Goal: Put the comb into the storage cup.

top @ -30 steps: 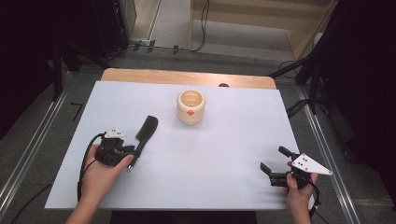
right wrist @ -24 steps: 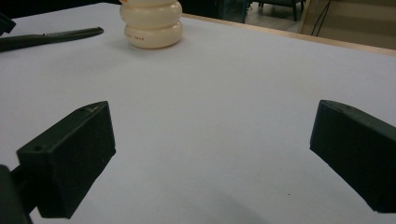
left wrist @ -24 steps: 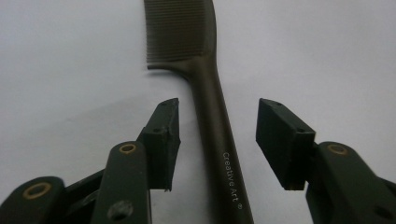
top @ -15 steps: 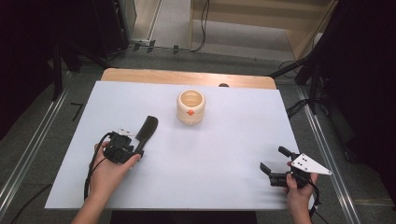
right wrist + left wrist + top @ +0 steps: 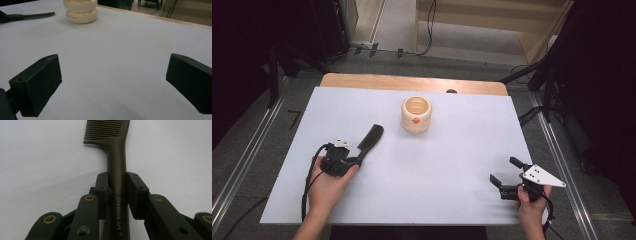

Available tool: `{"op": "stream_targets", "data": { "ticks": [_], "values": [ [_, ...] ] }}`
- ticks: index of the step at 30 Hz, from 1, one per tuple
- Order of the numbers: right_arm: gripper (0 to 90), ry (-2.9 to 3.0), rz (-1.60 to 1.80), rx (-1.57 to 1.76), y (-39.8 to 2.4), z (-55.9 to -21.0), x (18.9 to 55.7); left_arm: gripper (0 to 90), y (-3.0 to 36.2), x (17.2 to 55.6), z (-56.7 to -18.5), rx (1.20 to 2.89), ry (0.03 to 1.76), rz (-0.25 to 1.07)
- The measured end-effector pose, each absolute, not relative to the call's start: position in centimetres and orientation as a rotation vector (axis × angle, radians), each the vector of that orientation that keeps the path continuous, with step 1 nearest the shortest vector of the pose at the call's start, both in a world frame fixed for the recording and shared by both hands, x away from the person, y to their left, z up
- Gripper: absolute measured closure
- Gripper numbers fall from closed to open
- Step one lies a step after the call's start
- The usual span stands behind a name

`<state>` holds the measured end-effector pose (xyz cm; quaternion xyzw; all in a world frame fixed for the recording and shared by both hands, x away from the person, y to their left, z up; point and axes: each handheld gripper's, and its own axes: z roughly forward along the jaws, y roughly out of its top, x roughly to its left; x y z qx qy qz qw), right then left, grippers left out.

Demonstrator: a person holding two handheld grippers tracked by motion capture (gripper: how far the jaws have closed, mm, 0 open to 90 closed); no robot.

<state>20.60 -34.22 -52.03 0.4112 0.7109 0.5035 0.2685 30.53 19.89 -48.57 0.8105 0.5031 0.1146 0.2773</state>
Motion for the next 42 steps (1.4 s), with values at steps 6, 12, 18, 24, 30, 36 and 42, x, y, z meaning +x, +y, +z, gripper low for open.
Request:
{"op": "stream_targets", "data": {
  "ticks": [6, 12, 18, 24, 30, 36, 42],
  "values": [
    [0.0, 1.92, 1.354, 1.106, -34.2, -51.9, 20.5, 72.0, 20.3, 30.3, -48.7, 2.129, 1.323, 0.31],
    [0.0, 1.908, 1.362, 1.124, -34.5, -51.6, 20.1, 72.0, 20.7, 29.6, -48.0, 2.069, 1.272, 0.366],
    [0.0, 1.899, 1.38, 1.128, -34.1, -51.1, 19.9, 72.0, 21.1, 29.1, -47.3, 1.996, 1.238, 0.408],
    [0.0, 1.89, 1.404, 1.113, -33.4, -50.3, 19.7, 72.0, 20.9, 28.4, -46.6, 1.935, 1.192, 0.432],
    [0.0, 1.867, 1.451, 1.1, -32.7, -49.1, 19.4, 72.0, 20.2, 28.0, -46.5, 1.911, 1.166, 0.441],
    [0.0, 1.854, 1.487, 1.102, -31.8, -47.8, 19.4, 72.0, 19.3, 27.2, -46.2, 1.872, 1.101, 0.491],
    [5.5, 1.845, 1.483, 1.077, -30.3, -46.2, 19.6, 72.0, 18.4, 26.5, -45.8, 1.84, 1.036, 0.524]
  ]
}}
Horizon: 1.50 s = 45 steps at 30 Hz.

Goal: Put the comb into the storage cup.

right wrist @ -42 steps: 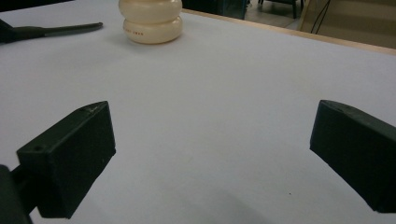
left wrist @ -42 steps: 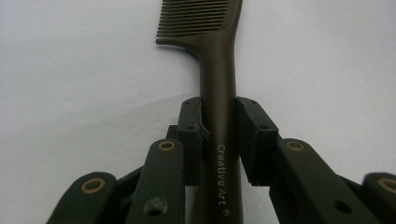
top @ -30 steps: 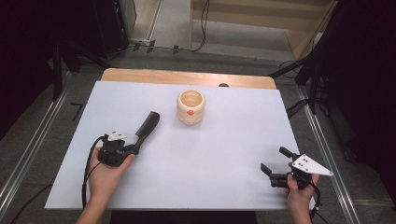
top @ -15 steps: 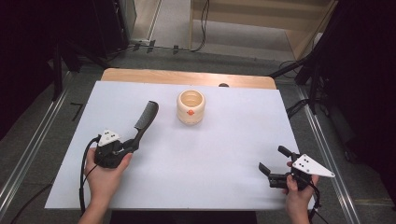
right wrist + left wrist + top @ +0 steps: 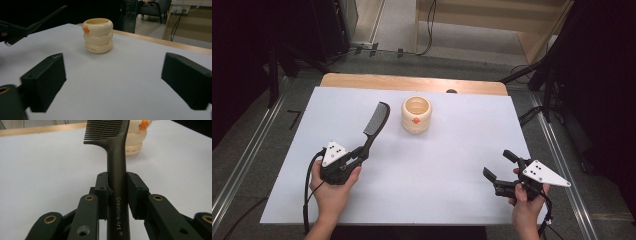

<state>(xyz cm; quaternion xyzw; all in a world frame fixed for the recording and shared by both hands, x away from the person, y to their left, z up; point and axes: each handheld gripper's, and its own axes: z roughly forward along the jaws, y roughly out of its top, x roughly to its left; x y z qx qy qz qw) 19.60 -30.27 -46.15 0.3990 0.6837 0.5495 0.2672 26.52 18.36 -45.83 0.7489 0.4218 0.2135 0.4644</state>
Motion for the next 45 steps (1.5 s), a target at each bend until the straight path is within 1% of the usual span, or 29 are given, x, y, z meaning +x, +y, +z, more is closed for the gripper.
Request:
{"op": "stream_targets", "data": {
  "ticks": [4, 14, 23, 27, 30, 38, 39, 40, 41, 45],
  "values": [
    [5.5, 1.857, 1.512, 1.065, -29.2, -45.5, 20.1, 72.0, 17.7, 26.4, -45.8, 1.833, 1.022, 0.508],
    [5.6, 1.929, 1.605, 1.046, -26.1, -43.0, 22.4, 72.0, 15.8, 26.2, -44.7, 1.808, 0.953, 0.526],
    [5.8, 1.96, 1.634, 1.072, -23.6, -42.1, 24.3, 72.0, 13.7, 26.0, -44.4, 1.794, 0.906, 0.544],
    [5.8, 1.966, 1.637, 1.061, -22.8, -41.7, 24.7, 72.0, 13.3, 25.8, -44.5, 1.787, 0.881, 0.537],
    [5.8, 1.985, 1.623, 1.061, -21.9, -41.6, 25.1, 72.0, 13.0, 25.7, -44.6, 1.777, 0.87, 0.486],
    [5.8, 2.034, 1.651, 1.091, -20.5, -42.4, 25.5, 72.0, 12.3, 24.9, -45.0, 1.762, 0.809, 0.477],
    [6.3, 2.032, 1.657, 1.098, -20.4, -42.4, 25.5, 72.0, 12.1, 24.8, -45.1, 1.758, 0.807, 0.473],
    [10.9, 2.027, 1.669, 1.103, -20.4, -42.4, 25.5, 72.0, 12.0, 24.8, -45.2, 1.762, 0.803, 0.469],
    [13.6, 2.011, 1.685, 1.122, -20.5, -42.5, 25.4, 72.0, 11.9, 24.8, -45.3, 1.767, 0.799, 0.453],
    [13.9, 1.995, 1.71, 1.184, -20.3, -42.4, 25.5, 72.0, 11.3, 24.6, -45.5, 1.762, 0.788, 0.441]
  ]
}}
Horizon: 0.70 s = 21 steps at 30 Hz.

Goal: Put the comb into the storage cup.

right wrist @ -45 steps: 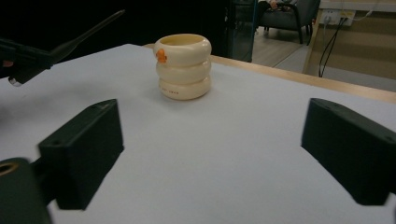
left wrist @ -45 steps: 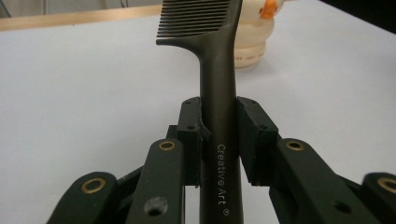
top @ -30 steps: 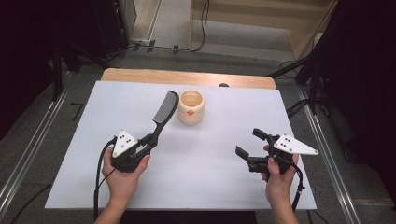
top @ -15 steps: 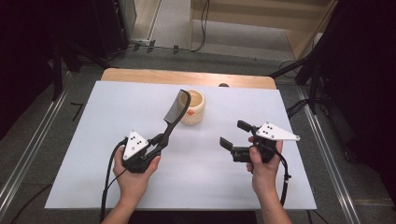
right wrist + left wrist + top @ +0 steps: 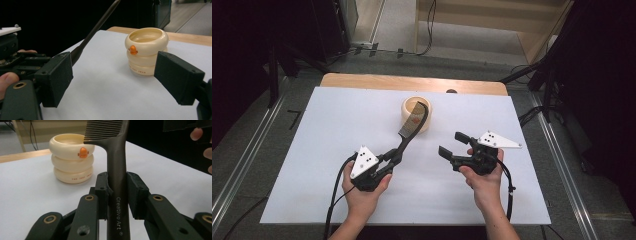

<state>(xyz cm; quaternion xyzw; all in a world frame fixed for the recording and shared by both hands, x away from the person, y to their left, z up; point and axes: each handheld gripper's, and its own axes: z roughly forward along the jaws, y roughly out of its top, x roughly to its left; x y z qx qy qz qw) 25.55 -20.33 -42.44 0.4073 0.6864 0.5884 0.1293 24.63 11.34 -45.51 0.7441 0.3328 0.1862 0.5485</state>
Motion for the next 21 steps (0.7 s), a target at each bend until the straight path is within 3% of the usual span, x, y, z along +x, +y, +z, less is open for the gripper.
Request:
{"op": "stream_targets", "data": {
  "ticks": [10, 18, 21],
  "values": [
    [25.3, 1.951, 1.679, 1.298, -19.5, -42.5, 25.5, 72.0, 10.0, 23.7, -45.9, 1.782, 0.735, 0.436],
    [29.1, 1.929, 1.692, 1.377, -19.2, -42.6, 25.4, 72.0, 9.3, 23.1, -46.3, 1.792, 0.704, 0.433],
    [35.7, 1.945, 1.712, 1.372, -19.2, -42.7, 25.4, 72.0, 9.0, 22.9, -46.6, 1.799, 0.691, 0.429]
  ]
}}
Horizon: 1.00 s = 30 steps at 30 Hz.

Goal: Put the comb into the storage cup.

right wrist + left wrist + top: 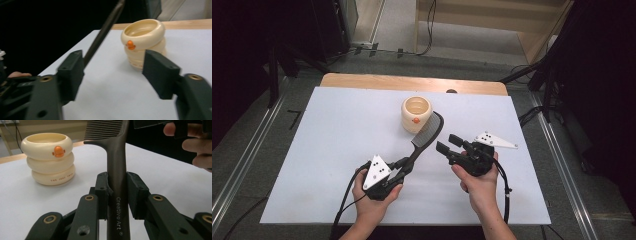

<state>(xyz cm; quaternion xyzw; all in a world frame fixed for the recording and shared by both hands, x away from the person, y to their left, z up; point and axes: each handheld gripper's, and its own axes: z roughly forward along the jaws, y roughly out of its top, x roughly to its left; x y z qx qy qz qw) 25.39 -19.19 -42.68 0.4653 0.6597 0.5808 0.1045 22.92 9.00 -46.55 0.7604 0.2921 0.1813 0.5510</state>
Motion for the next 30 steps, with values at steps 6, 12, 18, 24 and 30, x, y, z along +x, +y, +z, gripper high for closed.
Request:
{"op": "stream_targets", "data": {
  "ticks": [6, 12, 18, 24, 30],
  "values": [
    [35.7, 1.926, 1.698, 1.43, -19.3, -43.0, 25.5, 72.0, 8.5, 22.6, -46.8, 1.816, 0.669, 0.419],
    [38.4, 1.915, 1.73, 1.455, -19.4, -43.3, 25.6, 72.0, 8.2, 22.4, -47.1, 1.83, 0.659, 0.427],
    [40.5, 1.925, 1.741, 1.449, -19.3, -43.3, 25.6, 72.0, 7.6, 22.1, -47.4, 1.841, 0.641, 0.429],
    [46.8, 1.932, 1.774, 1.477, -19.3, -43.6, 25.6, 72.0, 7.1, 21.7, -47.6, 1.856, 0.615, 0.426],
    [54.1, 1.927, 1.863, 1.544, -19.4, -43.8, 25.6, 71.9, 6.7, 21.4, -47.8, 1.863, 0.592, 0.424]
  ]
}}
